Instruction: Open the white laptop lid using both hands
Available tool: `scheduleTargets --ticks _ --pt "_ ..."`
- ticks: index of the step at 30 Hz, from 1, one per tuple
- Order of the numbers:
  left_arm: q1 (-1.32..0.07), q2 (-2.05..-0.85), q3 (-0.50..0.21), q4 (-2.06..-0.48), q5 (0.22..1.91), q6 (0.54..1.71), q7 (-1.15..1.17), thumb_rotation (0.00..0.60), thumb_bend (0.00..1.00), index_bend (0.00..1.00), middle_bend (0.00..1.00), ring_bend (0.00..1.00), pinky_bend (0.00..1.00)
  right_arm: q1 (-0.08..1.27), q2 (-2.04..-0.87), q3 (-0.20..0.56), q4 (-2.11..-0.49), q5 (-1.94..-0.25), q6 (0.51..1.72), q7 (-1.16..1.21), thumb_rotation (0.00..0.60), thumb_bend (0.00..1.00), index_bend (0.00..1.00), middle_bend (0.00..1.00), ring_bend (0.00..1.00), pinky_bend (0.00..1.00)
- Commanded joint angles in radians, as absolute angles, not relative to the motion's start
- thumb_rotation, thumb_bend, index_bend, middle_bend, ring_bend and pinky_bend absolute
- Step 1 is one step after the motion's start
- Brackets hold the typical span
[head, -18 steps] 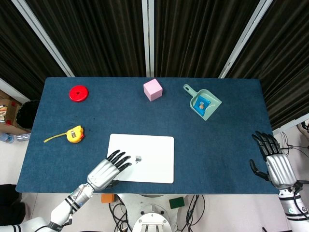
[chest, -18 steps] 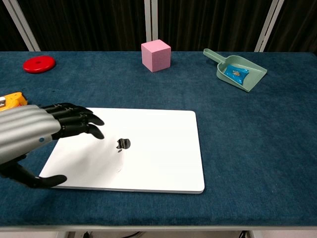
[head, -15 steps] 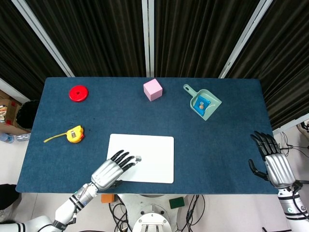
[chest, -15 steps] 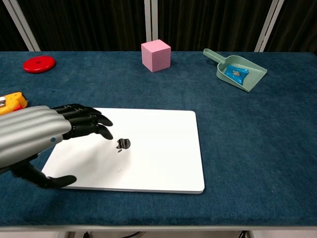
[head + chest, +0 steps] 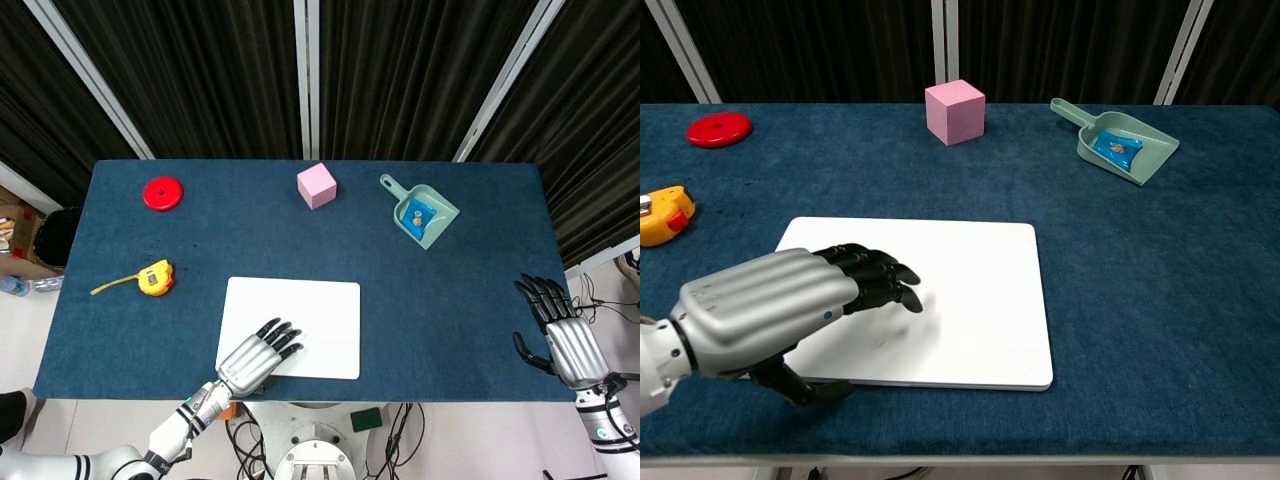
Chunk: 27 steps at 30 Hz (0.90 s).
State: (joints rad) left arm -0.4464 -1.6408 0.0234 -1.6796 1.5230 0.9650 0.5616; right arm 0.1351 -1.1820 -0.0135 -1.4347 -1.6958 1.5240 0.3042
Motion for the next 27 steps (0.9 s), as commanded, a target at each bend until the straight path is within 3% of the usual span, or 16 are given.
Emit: scheduleTargets --ticks 1,27 --pt "-0.451 -1.664 0.02 -1.664 1.496 0.964 0.586 0.6 0.23 0.18 0.08 0.03 0.07 0.131 -1.183 -0.016 -1.426 -1.697 1.532 0.314 0.6 0.45 0.0 0.0 0.0 0.0" --pt "-0.464 -1.792 0.017 -1.533 1.484 1.038 0.442 0.6 0.22 0.18 0.08 0.03 0.07 0.132 -1.176 -0.019 -1.438 -1.683 1.527 0.302 0.6 0.45 0.0 0.0 0.0 0.0"
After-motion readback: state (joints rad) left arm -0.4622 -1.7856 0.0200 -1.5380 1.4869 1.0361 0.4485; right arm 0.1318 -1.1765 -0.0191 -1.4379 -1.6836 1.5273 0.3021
